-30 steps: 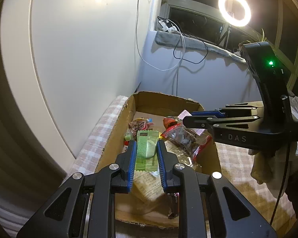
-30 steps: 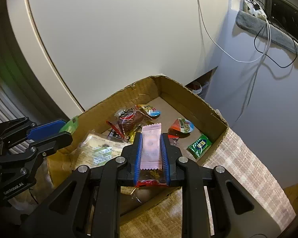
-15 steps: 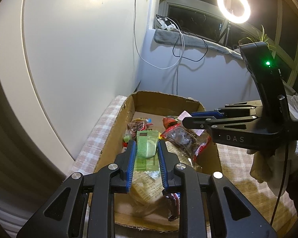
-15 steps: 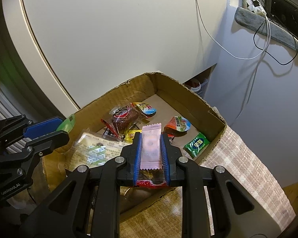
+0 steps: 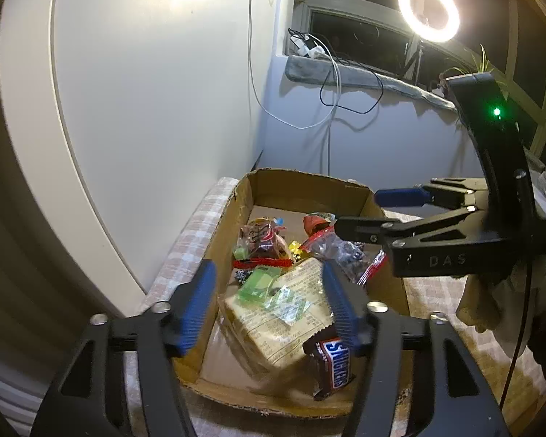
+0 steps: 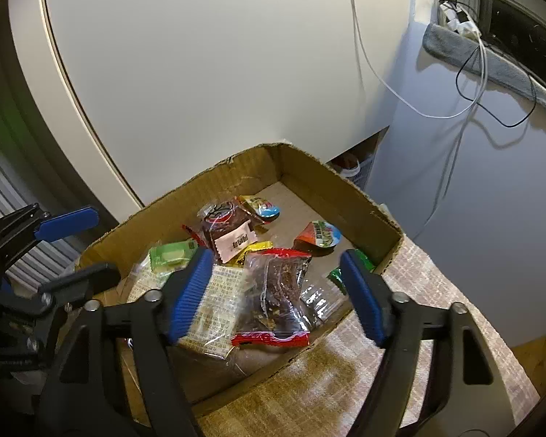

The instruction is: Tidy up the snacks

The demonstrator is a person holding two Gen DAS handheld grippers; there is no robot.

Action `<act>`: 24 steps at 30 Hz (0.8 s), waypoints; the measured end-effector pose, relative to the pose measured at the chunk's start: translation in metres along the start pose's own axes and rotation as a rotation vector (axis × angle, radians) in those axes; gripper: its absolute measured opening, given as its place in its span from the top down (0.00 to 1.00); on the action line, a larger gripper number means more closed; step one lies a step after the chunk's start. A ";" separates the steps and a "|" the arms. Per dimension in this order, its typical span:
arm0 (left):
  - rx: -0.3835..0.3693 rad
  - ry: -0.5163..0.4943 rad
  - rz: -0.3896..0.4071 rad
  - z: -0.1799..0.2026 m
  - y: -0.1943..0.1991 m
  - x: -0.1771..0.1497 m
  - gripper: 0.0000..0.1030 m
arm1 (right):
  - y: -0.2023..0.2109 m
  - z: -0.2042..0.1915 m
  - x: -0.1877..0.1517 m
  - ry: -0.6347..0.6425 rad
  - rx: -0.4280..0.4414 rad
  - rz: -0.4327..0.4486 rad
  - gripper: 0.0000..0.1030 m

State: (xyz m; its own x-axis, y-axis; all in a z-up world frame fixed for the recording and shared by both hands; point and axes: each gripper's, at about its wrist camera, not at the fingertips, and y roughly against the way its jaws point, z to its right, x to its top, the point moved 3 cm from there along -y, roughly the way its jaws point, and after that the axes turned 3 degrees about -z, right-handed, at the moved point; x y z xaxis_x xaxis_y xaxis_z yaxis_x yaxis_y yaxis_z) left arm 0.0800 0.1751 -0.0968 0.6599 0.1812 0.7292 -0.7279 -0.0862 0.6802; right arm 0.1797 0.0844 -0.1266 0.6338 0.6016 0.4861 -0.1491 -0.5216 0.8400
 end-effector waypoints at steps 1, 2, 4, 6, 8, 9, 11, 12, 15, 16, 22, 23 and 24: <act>0.008 -0.001 0.001 0.000 0.001 0.000 0.27 | 0.001 0.000 0.000 -0.003 -0.001 0.003 0.19; 0.013 -0.002 0.002 0.000 0.002 -0.001 0.25 | 0.002 0.001 0.000 -0.005 -0.005 0.006 0.16; 0.022 0.001 0.002 0.000 0.004 -0.001 0.23 | 0.005 0.001 0.000 -0.008 -0.013 0.014 0.14; 0.023 0.005 0.000 0.000 0.006 -0.001 0.23 | 0.007 0.002 0.000 -0.012 -0.015 0.018 0.14; 0.027 0.004 0.000 0.000 0.007 -0.001 0.22 | 0.010 0.002 -0.002 -0.017 -0.015 0.024 0.14; 0.029 0.002 -0.001 0.001 0.008 -0.002 0.22 | 0.012 0.001 -0.002 -0.018 -0.015 0.026 0.14; 0.039 0.000 -0.004 0.002 0.010 -0.003 0.22 | 0.016 0.001 -0.004 -0.020 -0.016 0.033 0.14; 0.041 -0.001 -0.004 0.002 0.010 -0.003 0.22 | 0.017 0.000 -0.005 -0.021 -0.019 0.036 0.14; 0.050 0.000 -0.004 0.003 0.012 -0.004 0.21 | 0.023 -0.001 -0.007 -0.023 -0.021 0.050 0.14; 0.051 0.002 -0.003 0.003 0.012 -0.005 0.21 | 0.026 -0.003 -0.008 -0.021 -0.022 0.056 0.14; 0.059 0.011 0.002 0.002 0.014 -0.006 0.21 | 0.037 -0.007 -0.010 -0.024 -0.028 0.083 0.13; 0.060 0.011 0.004 0.003 0.015 -0.006 0.21 | 0.038 -0.007 -0.011 -0.025 -0.030 0.087 0.13; 0.059 0.011 0.007 0.003 0.016 -0.006 0.21 | 0.040 -0.008 -0.011 -0.025 -0.032 0.091 0.13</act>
State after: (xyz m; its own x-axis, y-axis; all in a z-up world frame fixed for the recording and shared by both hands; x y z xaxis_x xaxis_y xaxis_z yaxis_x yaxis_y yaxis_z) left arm 0.0653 0.1700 -0.0901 0.6527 0.1914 0.7330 -0.7197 -0.1454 0.6789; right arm 0.1608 0.0618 -0.0962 0.6352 0.5373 0.5548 -0.2311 -0.5533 0.8003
